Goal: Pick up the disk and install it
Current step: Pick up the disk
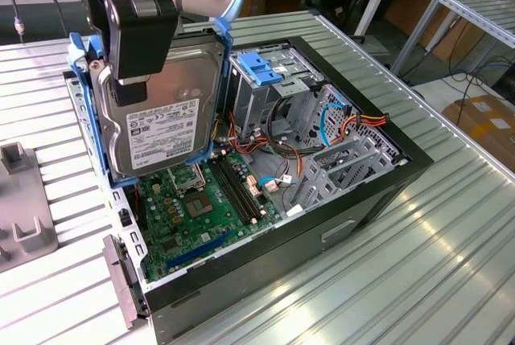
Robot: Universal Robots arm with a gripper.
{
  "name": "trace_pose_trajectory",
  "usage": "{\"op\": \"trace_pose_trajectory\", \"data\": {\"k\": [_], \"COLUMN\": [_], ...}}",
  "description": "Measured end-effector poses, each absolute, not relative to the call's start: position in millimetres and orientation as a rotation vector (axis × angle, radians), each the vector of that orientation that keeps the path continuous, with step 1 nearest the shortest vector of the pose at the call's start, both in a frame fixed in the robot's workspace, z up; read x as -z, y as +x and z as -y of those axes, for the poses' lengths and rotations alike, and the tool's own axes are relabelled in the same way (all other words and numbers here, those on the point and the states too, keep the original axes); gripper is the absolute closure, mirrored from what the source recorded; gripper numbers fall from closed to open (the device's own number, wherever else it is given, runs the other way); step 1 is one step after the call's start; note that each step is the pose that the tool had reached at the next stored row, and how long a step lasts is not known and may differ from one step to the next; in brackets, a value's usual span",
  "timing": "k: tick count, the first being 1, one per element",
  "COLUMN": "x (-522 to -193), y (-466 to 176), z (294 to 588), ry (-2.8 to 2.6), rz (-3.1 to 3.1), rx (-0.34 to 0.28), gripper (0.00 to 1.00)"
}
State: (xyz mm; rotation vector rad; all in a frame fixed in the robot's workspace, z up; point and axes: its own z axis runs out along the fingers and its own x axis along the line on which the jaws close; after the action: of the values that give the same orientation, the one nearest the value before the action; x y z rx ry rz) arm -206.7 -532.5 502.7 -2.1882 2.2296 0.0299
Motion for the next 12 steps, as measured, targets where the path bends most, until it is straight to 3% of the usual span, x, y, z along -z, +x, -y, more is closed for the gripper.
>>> {"op": "trace_pose_trajectory", "data": {"k": [12], "x": [-502.5], "y": [-200.0], "z": [536.2], "ry": [-2.188], "rz": [-2.23], "rx": [-0.03], "gripper": [0.63]}}
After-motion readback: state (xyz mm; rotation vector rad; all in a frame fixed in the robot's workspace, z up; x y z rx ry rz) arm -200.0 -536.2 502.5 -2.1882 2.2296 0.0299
